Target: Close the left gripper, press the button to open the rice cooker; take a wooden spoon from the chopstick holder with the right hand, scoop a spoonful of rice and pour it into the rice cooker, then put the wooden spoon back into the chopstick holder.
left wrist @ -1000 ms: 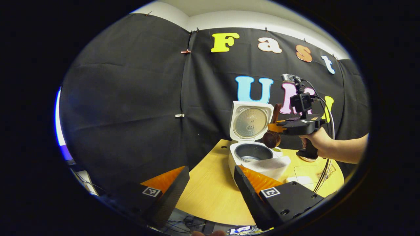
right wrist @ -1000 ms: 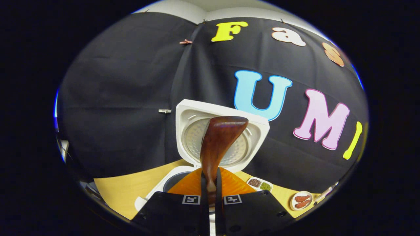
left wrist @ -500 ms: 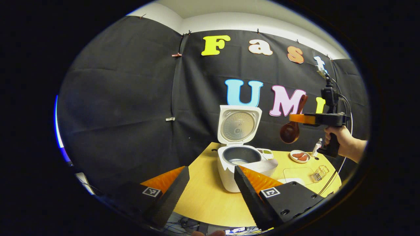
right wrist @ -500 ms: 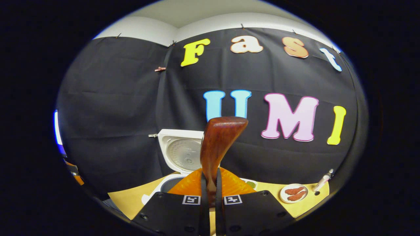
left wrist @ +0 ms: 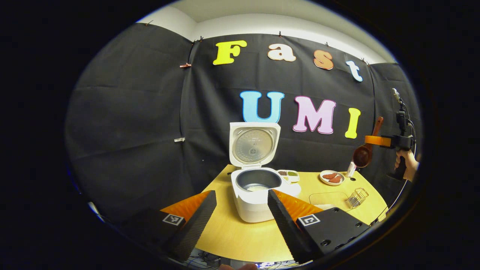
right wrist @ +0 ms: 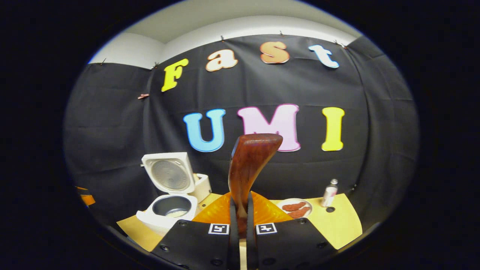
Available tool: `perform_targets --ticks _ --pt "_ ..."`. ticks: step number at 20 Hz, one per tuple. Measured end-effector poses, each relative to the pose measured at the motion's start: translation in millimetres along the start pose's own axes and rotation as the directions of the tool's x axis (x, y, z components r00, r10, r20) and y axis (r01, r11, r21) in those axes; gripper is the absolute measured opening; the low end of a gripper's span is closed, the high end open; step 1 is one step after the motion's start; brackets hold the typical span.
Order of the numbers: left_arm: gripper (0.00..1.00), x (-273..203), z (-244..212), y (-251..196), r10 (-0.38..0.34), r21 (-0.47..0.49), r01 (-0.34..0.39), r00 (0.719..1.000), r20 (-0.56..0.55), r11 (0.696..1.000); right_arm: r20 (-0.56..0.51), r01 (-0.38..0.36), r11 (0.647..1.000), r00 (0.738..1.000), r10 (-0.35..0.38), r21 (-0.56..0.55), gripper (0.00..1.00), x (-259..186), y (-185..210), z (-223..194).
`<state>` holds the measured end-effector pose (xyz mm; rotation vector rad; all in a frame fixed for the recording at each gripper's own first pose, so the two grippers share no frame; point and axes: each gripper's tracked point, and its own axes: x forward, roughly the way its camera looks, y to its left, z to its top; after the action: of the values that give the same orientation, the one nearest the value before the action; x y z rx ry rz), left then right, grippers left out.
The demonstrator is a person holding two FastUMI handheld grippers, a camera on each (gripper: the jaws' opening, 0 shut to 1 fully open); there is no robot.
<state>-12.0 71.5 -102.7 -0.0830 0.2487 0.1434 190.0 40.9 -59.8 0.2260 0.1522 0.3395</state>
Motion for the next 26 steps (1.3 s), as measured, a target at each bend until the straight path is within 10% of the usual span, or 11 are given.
perform_targets --ticks 9,26 --pt "0.95 1.5 2.6 -53.8 -0.024 0.0 0.024 0.999 -0.041 1.0 -0.183 0.155 0.986 0.973 -0.142 0.057 0.11 -0.7 -140.1 -104.1" --pt "0.95 21.7 -0.1 -73.3 0.017 0.016 -0.015 0.996 -0.088 1.0 -0.385 0.277 0.946 0.902 -0.195 0.17 0.17 35.6 -200.3 -254.4"
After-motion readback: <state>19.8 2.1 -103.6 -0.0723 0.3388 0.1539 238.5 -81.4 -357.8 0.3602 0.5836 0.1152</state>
